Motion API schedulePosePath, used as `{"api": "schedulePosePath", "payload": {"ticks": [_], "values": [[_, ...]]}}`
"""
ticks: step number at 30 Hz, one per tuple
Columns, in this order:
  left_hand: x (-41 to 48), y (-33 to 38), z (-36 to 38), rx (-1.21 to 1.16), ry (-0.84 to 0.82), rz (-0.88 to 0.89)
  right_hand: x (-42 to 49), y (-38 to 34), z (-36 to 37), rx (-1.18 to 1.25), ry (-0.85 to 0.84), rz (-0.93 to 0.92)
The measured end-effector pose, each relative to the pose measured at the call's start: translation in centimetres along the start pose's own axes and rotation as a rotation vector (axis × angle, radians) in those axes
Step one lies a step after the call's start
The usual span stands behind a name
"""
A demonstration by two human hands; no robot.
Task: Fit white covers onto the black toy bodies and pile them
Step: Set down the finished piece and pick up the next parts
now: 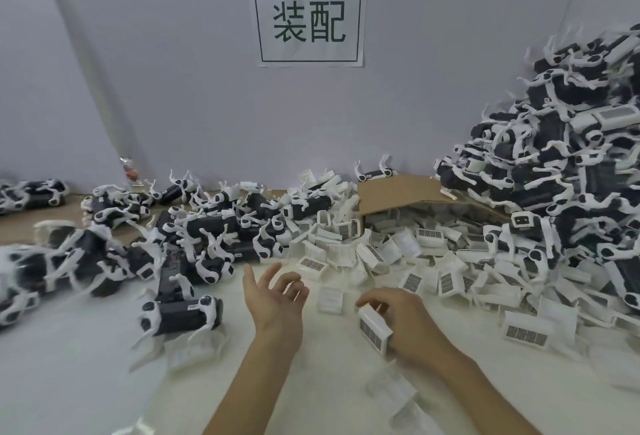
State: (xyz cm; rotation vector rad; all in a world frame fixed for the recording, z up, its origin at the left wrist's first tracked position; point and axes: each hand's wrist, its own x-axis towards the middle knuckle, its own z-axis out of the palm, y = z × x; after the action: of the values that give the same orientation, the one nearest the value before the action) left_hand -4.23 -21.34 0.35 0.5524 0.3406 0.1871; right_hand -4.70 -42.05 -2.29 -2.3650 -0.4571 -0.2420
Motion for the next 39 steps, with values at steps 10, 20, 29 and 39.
{"api": "schedulePosePath", "payload": {"ticks": [10, 20, 29, 39], "values": [[0.8, 3.6, -1.3, -0.3, 0.189, 0.013, -0.3, -0.4, -0.2, 0.068, -0.026, 0.019], [1.3, 3.5, -1.5, -0.289, 0.341, 0.012, -0.3, -0.3, 0.1, 0.159, -0.001, 0.035], [1.8, 3.1, -1.6, -0.286, 0.312, -0.088, -0.1, -0.6, 0.0, 0.163, -0.019, 0.084], [0.6, 2.1, -0.4, 0.496, 0.127, 0.389, -0.2, -1.0, -0.1, 0.142, -0.016, 0.084]]}}
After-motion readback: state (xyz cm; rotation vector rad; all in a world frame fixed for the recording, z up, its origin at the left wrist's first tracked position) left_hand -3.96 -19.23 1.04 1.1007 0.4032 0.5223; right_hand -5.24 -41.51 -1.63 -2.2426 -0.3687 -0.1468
